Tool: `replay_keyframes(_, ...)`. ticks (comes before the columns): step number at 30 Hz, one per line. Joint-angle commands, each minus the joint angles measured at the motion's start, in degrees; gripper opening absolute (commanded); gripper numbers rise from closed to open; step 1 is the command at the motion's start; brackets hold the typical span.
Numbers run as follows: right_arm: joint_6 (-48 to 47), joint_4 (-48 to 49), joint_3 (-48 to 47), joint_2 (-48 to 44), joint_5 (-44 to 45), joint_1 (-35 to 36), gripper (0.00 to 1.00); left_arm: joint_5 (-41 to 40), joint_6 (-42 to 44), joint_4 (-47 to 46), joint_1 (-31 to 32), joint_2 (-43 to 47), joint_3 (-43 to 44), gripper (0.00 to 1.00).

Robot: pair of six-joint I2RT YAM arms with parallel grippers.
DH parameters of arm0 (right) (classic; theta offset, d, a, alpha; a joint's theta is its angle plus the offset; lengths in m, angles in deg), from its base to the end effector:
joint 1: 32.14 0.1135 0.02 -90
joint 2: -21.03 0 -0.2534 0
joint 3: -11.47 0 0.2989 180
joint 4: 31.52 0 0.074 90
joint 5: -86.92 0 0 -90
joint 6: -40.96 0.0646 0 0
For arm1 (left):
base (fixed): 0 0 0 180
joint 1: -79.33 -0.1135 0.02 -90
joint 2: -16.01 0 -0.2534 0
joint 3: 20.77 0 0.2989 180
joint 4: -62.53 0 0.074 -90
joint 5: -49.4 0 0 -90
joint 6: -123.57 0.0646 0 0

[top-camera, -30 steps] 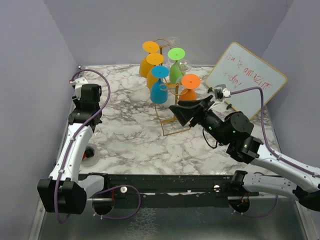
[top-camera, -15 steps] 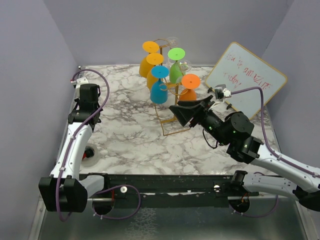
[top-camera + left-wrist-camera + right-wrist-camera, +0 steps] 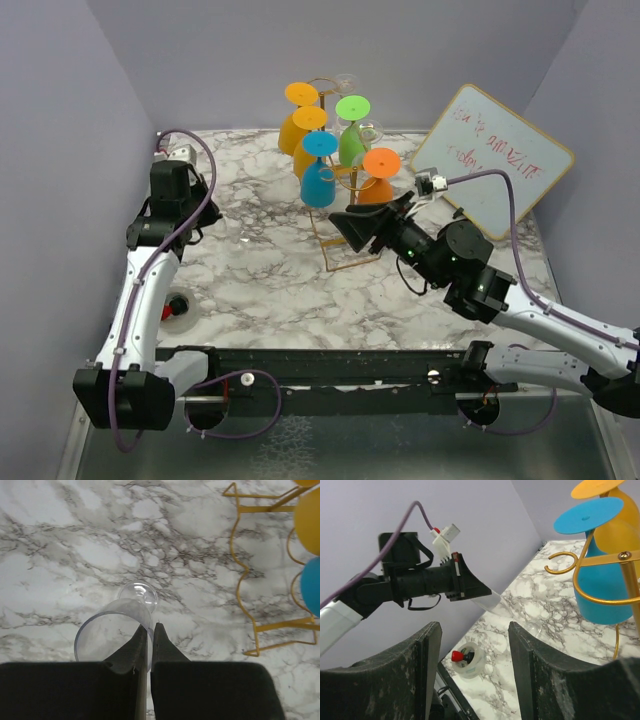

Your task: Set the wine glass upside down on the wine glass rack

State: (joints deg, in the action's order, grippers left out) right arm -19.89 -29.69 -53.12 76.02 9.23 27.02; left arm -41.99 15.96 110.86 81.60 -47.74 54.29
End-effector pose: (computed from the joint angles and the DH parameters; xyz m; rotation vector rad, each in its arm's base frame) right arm 0.1675 0.2537 0.3981 -0.1921 1.4598 1.1301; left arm 0.3115 -0.0108 0.3159 -0.3098 2.2000 -0.1646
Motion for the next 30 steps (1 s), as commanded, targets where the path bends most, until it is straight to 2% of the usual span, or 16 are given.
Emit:
replay_keyframes(1, 5.3, -0.3, -1.4, 1.5, -0.7, 0.1, 0.62, 11.7, -2.3, 0.8, -0.2, 4.2, 5.3, 0.0)
replay_keyframes(6, 11.0, -1.3, -2.5, 4.9, -1.9, 0.1, 0.6, 11.4, -4.4, 1.0, -0.2, 7.5, 8.8, 0.0)
replay_keyframes(11, 15.4, -3.2, -9.4, 12.4, -8.7, 0.1, 0.59, 10.2, -6.8, 0.9, -0.2, 11.2, 11.5, 0.0)
replay_keyframes(15, 21.2, 2.4, -11.4, 17.1, -10.8, 0.8, 0.58, 8.2, -9.0, 0.7, -0.2, 14.6, 12.8, 0.0)
replay_keyframes(21, 27.3, 3.5, -19.1, 24.6, -2.8, 4.5, 0.59, 5.5, -13.1, -0.9, -0.2, 20.1, 13.3, 0.0)
replay_keyframes(26, 30.4, 8.6, -24.2, 30.5, 3.3, 7.4, 0.64, 7.3, -12.8, -1.8, -0.2, 22.7, 15.6, 0.0)
replay_keyframes(30, 36.4, 9.1, -27.2, 34.0, 5.4, 7.8, 0.65, 9.4, -13.0, -3.7, -0.2, 24.1, 17.9, 0.0)
